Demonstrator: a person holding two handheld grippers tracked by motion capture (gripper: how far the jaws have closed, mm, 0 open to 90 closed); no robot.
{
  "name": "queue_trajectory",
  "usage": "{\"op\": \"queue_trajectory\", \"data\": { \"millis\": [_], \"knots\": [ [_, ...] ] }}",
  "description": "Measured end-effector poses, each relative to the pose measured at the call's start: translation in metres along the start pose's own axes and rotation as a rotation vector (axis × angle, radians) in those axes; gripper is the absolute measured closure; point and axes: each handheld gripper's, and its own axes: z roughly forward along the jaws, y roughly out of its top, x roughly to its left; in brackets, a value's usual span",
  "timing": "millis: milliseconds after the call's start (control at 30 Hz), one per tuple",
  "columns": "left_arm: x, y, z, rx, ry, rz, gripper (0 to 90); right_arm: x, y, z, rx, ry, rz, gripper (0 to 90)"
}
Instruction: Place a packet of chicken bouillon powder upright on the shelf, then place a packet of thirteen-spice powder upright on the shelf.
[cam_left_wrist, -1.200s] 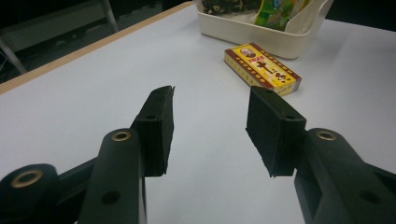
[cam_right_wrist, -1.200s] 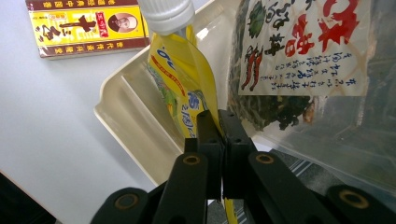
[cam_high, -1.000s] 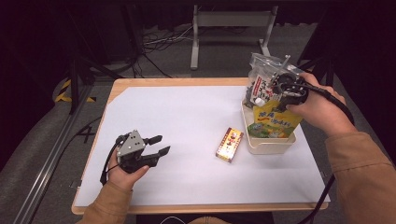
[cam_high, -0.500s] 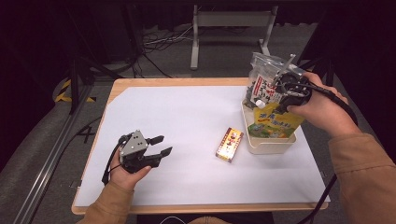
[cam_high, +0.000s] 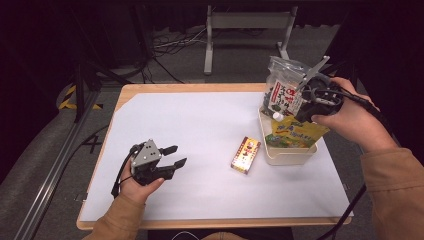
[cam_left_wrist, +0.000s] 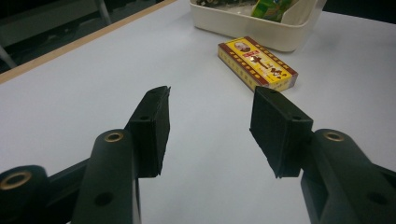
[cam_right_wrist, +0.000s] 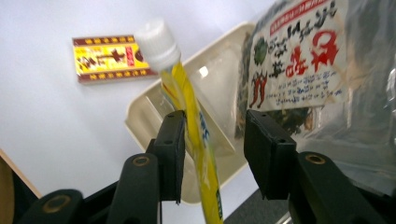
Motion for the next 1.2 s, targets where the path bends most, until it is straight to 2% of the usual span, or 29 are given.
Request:
{"op": "queue_trajectory", "data": {
  "millis": [200, 300, 367, 433, 500, 567, 700, 867, 1033, 1200],
  "knots": [
    [-0.004, 0.002, 0.006, 0.012, -0.01, 0.007, 46.1, 0.008, -0.001, -0.017, -0.099, 0.008, -0.008, 56.9],
    [-0.005, 0.002, 0.007, 0.014, -0.012, 0.009, 46.0, 0.012, -0.002, -0.021, -0.122, 0.009, -0.01, 56.4],
    [-0.004, 0.003, 0.008, 0.015, -0.012, 0.007, 46.0, 0.017, -0.005, -0.026, -0.16, 0.01, -0.015, 56.0],
    [-0.005, 0.003, 0.009, 0.016, -0.015, 0.009, 45.9, 0.019, -0.005, -0.027, -0.167, 0.013, -0.014, 55.9],
    [-0.006, 0.004, 0.011, 0.021, -0.018, 0.009, 45.7, 0.027, -0.009, -0.032, -0.215, 0.018, -0.027, 55.4],
    [-0.007, 0.004, 0.014, 0.028, -0.024, 0.011, 45.5, 0.029, -0.009, -0.034, -0.227, 0.022, -0.028, 55.3],
    [-0.01, 0.006, 0.018, 0.037, -0.032, 0.014, 43.9, 0.038, -0.015, -0.041, -0.318, 0.055, -0.012, 54.8],
    [-0.013, 0.009, 0.027, 0.052, -0.03, 0.004, 40.5, 0.046, -0.018, -0.043, -0.368, 0.063, -0.001, 54.8],
    [-0.02, 0.015, 0.045, 0.08, -0.046, -0.003, 35.0, 0.053, -0.026, -0.037, -0.433, 0.086, 0.029, 53.5],
    [-0.024, 0.019, 0.057, 0.104, -0.051, -0.01, 32.5, 0.06, -0.031, -0.031, -0.453, 0.096, 0.035, 52.9]
  ]
}}
